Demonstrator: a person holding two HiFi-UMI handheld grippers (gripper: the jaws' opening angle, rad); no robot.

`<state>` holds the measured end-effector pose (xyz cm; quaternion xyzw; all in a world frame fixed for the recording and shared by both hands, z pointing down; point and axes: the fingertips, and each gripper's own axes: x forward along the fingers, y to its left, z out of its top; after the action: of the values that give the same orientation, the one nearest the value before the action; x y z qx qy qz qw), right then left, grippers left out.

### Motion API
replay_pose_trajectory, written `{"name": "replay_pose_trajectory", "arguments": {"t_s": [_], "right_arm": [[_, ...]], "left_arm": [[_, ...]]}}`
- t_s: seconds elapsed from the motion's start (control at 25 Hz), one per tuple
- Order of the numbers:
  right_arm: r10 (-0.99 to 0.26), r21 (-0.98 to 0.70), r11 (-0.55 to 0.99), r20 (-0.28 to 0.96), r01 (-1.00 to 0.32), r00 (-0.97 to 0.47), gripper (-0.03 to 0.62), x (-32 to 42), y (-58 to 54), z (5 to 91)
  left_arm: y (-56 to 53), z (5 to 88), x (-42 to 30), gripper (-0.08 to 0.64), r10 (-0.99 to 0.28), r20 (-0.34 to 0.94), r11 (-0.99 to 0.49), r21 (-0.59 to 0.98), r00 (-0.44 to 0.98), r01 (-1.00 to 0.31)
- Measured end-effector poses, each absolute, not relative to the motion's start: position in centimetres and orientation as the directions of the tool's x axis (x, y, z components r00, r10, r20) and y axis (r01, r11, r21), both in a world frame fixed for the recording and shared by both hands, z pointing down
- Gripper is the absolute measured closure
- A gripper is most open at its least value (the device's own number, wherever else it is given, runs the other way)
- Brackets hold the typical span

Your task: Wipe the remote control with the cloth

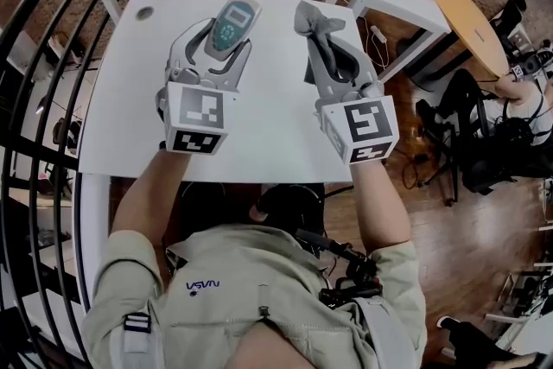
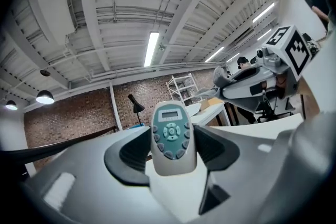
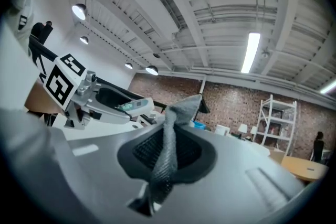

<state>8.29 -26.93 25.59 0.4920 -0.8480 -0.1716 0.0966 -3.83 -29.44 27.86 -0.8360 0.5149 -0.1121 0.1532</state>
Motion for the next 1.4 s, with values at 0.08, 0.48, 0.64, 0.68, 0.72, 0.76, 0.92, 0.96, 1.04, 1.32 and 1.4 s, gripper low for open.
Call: {"name": "replay_pose_trajectory", "arguments": {"t_s": [0.08,0.48,0.64,0.68,0.72,0.76,0.92,0.96,1.04,1.32,1.4], "right_arm": [[-0.874,0.377,0.450,-0.001,-0.809,-0.486,0.566,8.5,-27.2,26.0],[-0.904,0.310,0.426,0.115,-0.850,-0.411,0.566,10.1,-31.0,30.0],[-0.900,0.295,0.430,0.212,-0.853,-0.380,0.566,10.6,-32.7,33.2],[-0.899,0.295,0.430,0.232,-0.854,-0.372,0.566,10.7,-33.2,34.0],[-0.897,0.295,0.429,0.250,-0.854,-0.364,0.566,10.8,-33.7,34.6],[-0.895,0.297,0.428,0.267,-0.854,-0.356,0.566,10.8,-34.3,35.3],[-0.880,0.299,0.435,0.342,-0.849,-0.331,0.566,10.6,-35.8,38.0],[-0.873,0.299,0.440,0.361,-0.847,-0.327,0.566,10.5,-36.1,38.6],[-0.856,0.291,0.453,0.405,-0.843,-0.320,0.566,10.3,-36.6,39.7],[-0.805,0.283,0.470,0.526,-0.836,-0.275,0.566,10.6,-38.6,43.4],[-0.788,0.267,0.473,0.555,-0.840,-0.267,0.566,10.6,-39.0,44.4]], "left_arm": [[-29.8,28.7,-3.5,0.287,-0.891,0.048,-0.435,-0.372,0.451,-0.820],[-33.7,33.9,-3.6,0.287,-0.883,0.242,-0.461,-0.293,0.402,-0.838],[-35.0,36.8,-3.3,0.286,-0.864,0.322,-0.472,-0.252,0.387,-0.845],[-35.4,37.5,-3.1,0.285,-0.857,0.343,-0.477,-0.247,0.385,-0.843],[-35.9,38.1,-3.0,0.285,-0.850,0.363,-0.482,-0.246,0.381,-0.841],[-36.3,38.6,-2.9,0.285,-0.844,0.382,-0.485,-0.246,0.376,-0.839],[-37.6,40.7,-2.7,0.285,-0.820,0.445,-0.492,-0.230,0.359,-0.840],[-37.8,41.2,-2.7,0.285,-0.812,0.460,-0.496,-0.220,0.359,-0.840],[-38.2,42.4,-3.0,0.285,-0.794,0.497,-0.497,-0.201,0.350,-0.844],[-39.8,45.2,-4.9,0.285,-0.757,0.593,-0.462,-0.188,0.275,-0.867],[-40.5,46.3,-4.6,0.285,-0.736,0.608,-0.479,-0.158,0.297,-0.864]]}}
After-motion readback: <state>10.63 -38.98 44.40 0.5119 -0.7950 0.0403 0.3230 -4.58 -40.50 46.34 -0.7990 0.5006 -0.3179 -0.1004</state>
